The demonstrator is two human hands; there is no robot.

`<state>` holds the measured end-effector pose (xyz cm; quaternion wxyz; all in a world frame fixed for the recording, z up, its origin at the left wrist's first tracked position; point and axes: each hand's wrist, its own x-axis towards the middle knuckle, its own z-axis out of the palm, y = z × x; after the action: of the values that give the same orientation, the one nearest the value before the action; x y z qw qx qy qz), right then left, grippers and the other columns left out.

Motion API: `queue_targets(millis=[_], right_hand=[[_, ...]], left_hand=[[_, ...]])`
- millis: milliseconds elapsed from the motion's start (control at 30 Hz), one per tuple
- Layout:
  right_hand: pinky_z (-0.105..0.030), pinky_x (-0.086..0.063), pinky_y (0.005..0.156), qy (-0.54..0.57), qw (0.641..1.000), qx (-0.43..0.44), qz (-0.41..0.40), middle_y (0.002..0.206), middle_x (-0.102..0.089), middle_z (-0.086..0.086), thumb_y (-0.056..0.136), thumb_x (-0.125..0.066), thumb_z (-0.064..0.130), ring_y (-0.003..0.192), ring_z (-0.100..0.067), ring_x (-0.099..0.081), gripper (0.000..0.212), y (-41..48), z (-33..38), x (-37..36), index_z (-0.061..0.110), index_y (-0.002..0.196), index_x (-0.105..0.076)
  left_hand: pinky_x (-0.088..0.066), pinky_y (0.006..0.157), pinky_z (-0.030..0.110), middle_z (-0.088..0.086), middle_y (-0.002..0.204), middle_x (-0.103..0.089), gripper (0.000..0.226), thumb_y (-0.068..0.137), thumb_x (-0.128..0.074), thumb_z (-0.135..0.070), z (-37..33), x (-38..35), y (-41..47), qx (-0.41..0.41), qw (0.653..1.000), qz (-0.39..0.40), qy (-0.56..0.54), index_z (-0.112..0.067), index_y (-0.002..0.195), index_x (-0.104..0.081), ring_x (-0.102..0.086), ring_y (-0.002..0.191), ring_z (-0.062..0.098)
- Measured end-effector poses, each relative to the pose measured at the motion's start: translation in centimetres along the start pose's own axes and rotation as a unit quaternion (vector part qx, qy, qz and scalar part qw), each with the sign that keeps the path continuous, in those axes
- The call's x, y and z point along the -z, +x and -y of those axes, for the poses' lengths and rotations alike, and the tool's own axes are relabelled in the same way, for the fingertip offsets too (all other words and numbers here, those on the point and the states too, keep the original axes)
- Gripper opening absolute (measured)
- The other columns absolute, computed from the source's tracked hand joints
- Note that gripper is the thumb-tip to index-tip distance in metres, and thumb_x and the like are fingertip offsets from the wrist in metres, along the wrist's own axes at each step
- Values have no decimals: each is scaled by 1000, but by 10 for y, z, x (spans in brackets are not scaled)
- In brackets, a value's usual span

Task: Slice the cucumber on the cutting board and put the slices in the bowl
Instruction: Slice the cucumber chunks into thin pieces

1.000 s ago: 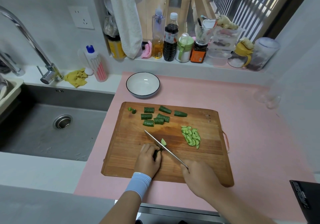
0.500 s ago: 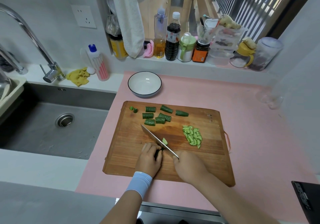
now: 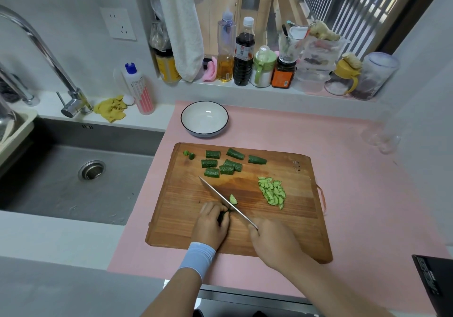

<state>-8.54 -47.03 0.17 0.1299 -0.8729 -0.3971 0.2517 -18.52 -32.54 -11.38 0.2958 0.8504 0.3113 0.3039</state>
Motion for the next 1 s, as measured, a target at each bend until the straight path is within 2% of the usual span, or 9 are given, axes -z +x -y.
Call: queue_targets(millis=[100,167,233,367,467,533,600,700,1000], right_hand=[[-29,-32,52,-1,1000,2,10,64,-51,8,102,-40,33,62,-15,-50,38,-7,-8,4,31,64,-37],[-30,-34,54,-4,1000,1,18,63,-50,8,102,-41,33,61,-15,-49,38,-10,-13,4,30,64,-38],[-32,-37,56,-9,1000,2,17,65,-51,8,102,-41,34,63,-16,-51,37,-11,-15,4,30,65,-38],[-26,-31,51,-6,1000,2,18,61,-49,7,102,-41,33,60,-14,-47,38,-9,-13,3,31,64,-37],[-27,-32,50,1,1000,-8,24,62,-50,8,102,-41,32,61,-15,-49,37,-5,-12,1,30,64,-39],[-27,-31,50,6,999,-20,31,63,-51,8,101,-42,32,62,-16,-51,36,1,-8,-2,28,65,-40],[-30,-33,52,9,999,-30,35,65,-53,6,100,-42,31,65,-20,-55,35,7,-2,-5,26,66,-41],[-30,-38,59,8,998,-43,36,69,-58,4,99,-43,31,71,-25,-58,29,14,5,-6,22,71,-47],[-30,-40,65,5,998,-42,38,79,-62,3,100,-42,32,77,-25,-57,21,13,9,-2,27,84,-54]], left_hand=[[-43,81,18,-2,85,-60,2,81,-66,-13,3,-2,-1,-5,1000,1,0,-11,81,-65,-53,83,14],[-41,81,15,-2,84,-59,8,82,-60,-19,2,-2,-2,-3,1000,-1,1,-12,81,-65,-53,82,14],[-40,81,14,-2,84,-59,2,81,-66,-13,2,-2,-1,-1,1000,2,0,-12,81,-65,-53,83,14],[-38,82,11,-1,84,-60,17,74,-76,-1,2,-1,-1,5,1000,12,5,-11,80,-65,-51,84,12],[-40,83,13,-2,86,-60,3,81,-67,-13,1,0,-1,3,1000,12,0,-11,82,-65,-53,84,13],[-41,83,13,-2,87,-60,10,83,-60,-20,1,0,-1,6,1000,15,-2,-12,83,-65,-54,84,14],[-35,87,7,-2,87,-60,4,82,-65,-14,1,0,-1,6,1000,17,-1,-11,83,-65,-54,84,14],[-29,93,3,0,87,-61,14,76,-74,-2,1,0,-1,3,1000,20,3,-9,84,-66,-52,87,13],[-33,88,7,0,88,-60,15,77,-75,-1,-1,0,-3,1,1000,17,10,-10,85,-66,-51,88,13]])
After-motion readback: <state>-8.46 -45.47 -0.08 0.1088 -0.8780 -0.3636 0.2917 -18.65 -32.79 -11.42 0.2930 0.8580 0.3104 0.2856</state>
